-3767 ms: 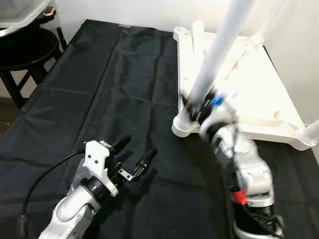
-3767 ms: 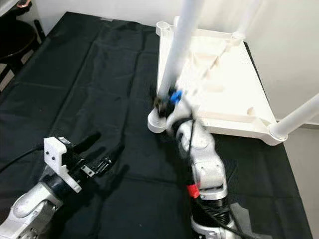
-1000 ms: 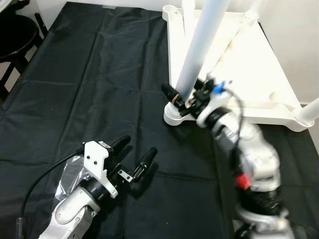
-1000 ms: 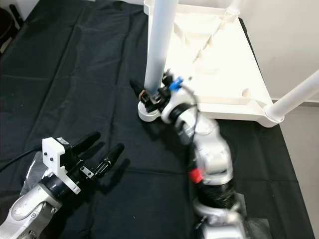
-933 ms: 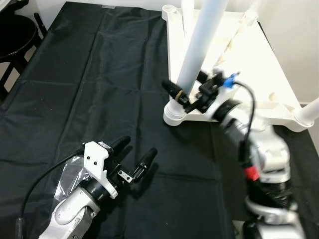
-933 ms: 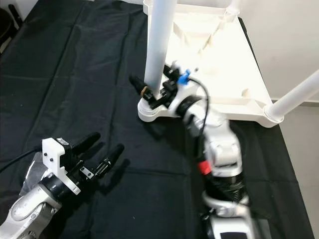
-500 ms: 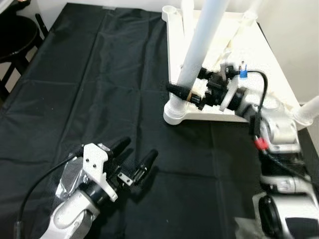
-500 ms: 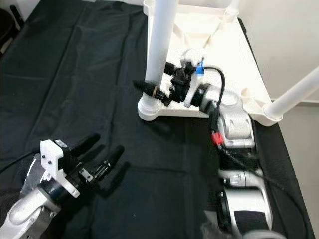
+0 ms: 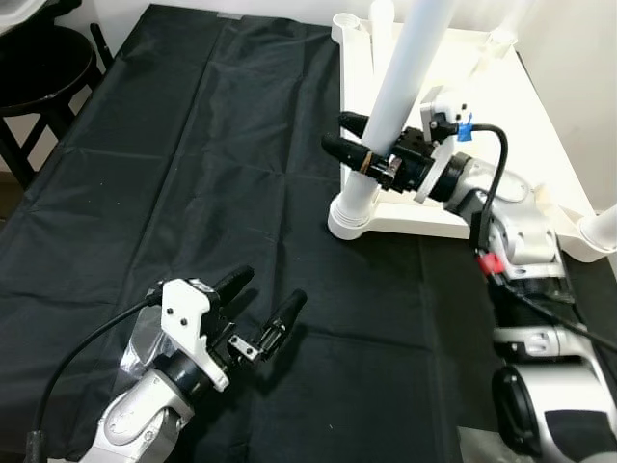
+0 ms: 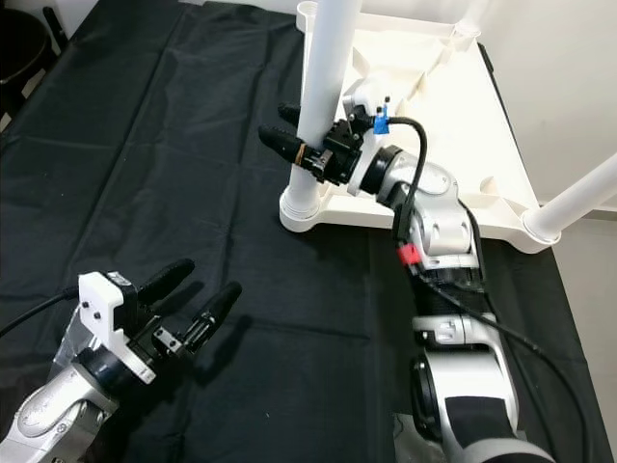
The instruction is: Building children table
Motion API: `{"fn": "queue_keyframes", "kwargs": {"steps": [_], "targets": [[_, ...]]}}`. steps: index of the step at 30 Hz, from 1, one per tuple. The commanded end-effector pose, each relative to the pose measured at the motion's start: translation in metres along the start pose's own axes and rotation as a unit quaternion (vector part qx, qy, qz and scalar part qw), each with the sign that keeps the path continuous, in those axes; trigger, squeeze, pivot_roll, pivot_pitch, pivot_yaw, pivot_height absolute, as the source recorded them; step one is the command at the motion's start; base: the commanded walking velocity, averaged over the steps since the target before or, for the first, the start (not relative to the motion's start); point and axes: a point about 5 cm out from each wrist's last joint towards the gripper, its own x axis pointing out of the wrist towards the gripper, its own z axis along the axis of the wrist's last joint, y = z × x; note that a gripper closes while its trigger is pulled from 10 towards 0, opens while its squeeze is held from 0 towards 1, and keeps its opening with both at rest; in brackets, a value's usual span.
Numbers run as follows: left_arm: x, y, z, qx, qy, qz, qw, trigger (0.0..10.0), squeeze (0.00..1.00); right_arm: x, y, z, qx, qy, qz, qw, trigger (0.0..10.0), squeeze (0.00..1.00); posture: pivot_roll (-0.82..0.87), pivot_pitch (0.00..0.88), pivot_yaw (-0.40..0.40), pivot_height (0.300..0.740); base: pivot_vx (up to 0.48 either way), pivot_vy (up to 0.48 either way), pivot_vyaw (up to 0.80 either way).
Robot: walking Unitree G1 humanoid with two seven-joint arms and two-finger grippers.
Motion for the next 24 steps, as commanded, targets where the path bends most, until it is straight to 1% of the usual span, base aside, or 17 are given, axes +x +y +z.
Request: {"fn": "queue_keyframes", "kwargs": {"steps": [1,2,5,6,7,8,10,11,14,16,17,19,20,21,22,23,24], "targets": [[-0.001,-0.001,-0.003,-0.006,0.005,0.0,1.0,10.0,0.0,-0.008,0.003,-0.027,0.019,0.059,-0.048,0.997,0.0,0.0,0.04,0.285,-0.106,0.74,0.0,0.0,0.0],[-0.001,-0.001,-0.003,-0.006,0.005,0.0,1.0,10.0,0.0,-0.008,0.003,-0.027,0.019,0.059,-0.048,0.997,0.0,0.0,0.04,0.285,-0.106,0.74,0.0,0.0,0.0],[0.0,0.001,-0.004,-0.005,0.005,0.001,1.0,10.0,0.0,-0.008,0.024,-0.043,0.033,0.091,-0.193,0.976,0.0,0.0,0.03,0.272,-0.108,0.74,0.0,0.0,0.0],[0.0,0.001,-0.004,-0.005,0.005,0.001,1.0,10.0,0.0,-0.008,0.024,-0.043,0.033,0.091,-0.193,0.976,0.0,0.0,0.03,0.272,-0.108,0.74,0.0,0.0,0.0],[0.001,0.001,-0.005,-0.005,0.004,0.001,1.0,10.0,0.0,-0.01,0.038,-0.049,0.042,0.103,-0.246,0.963,0.0,0.0,0.03,0.266,-0.11,0.74,0.0,0.0,0.0],[0.001,0.001,-0.005,-0.005,0.004,0.001,1.0,10.0,0.0,-0.01,0.038,-0.049,0.042,0.103,-0.246,0.963,0.0,0.0,0.03,0.266,-0.11,0.74,0.0,0.0,0.0],[0.003,0.002,-0.006,-0.003,0.004,0.002,1.0,10.0,0.0,-0.008,0.059,-0.056,0.064,0.11,-0.295,0.947,0.0,0.0,0.04,0.254,-0.108,0.74,0.0,0.0,0.0],[0.003,0.003,-0.007,-0.002,0.004,0.002,1.0,10.0,0.0,-0.006,0.063,-0.056,0.066,0.114,-0.305,0.943,0.0,0.0,0.04,0.251,-0.108,0.74,0.0,0.0,0.0],[0.003,0.003,-0.007,-0.002,0.004,0.002,1.0,10.0,0.0,-0.006,0.063,-0.056,0.066,0.114,-0.305,0.943,0.0,0.0,0.04,0.251,-0.108,0.74,0.0,0.0,0.0],[0.003,0.004,-0.007,0.0,0.004,0.002,1.0,10.0,0.0,-0.003,0.065,-0.054,0.061,0.124,-0.317,0.938,0.0,0.0,0.03,0.25,-0.106,0.74,0.0,0.0,0.0],[0.003,0.004,-0.007,0.0,0.004,0.002,1.0,10.0,0.0,-0.001,0.067,-0.054,0.052,0.143,-0.311,0.938,8.2,0.0,0.03,0.251,-0.106,0.74,0.0,0.0,0.0],[0.003,0.004,-0.007,0.0,0.004,0.002,1.0,10.0,0.0,0.0,0.069,-0.053,0.047,0.157,-0.31,0.936,8.2,0.0,0.03,0.251,-0.106,0.74,0.0,0.0,0.0],[0.003,0.005,-0.007,0.0,0.004,0.002,1.0,10.0,0.0,0.002,0.072,-0.054,0.057,0.163,-0.302,0.937,10.0,0.0,0.03,0.255,-0.101,0.74,0.0,0.0,0.0],[0.003,0.005,-0.007,0.0,0.004,0.002,1.0,10.0,0.0,0.004,0.076,-0.052,0.064,0.157,-0.289,0.942,10.0,0.0,0.03,0.255,-0.101,0.74,0.0,0.0,0.0],[0.003,0.004,-0.007,0.0,0.005,0.001,1.0,10.0,0.0,0.006,0.077,-0.045,0.094,0.121,-0.267,0.952,10.0,0.14,0.03,0.26,-0.099,0.74,0.0,0.0,0.0],[0.002,0.004,-0.007,-0.001,0.005,0.001,1.0,10.0,0.0,0.007,0.076,-0.04,0.113,0.094,-0.25,0.957,10.0,0.14,0.03,0.26,-0.099,0.74,0.0,0.0,0.0],[0.002,0.004,-0.007,-0.001,0.005,0.001,1.0,10.0,0.0,0.008,0.074,-0.034,0.119,0.071,-0.232,0.963,10.0,1.0,0.03,0.26,-0.099,0.74,0.0,0.0,0.0]]}}
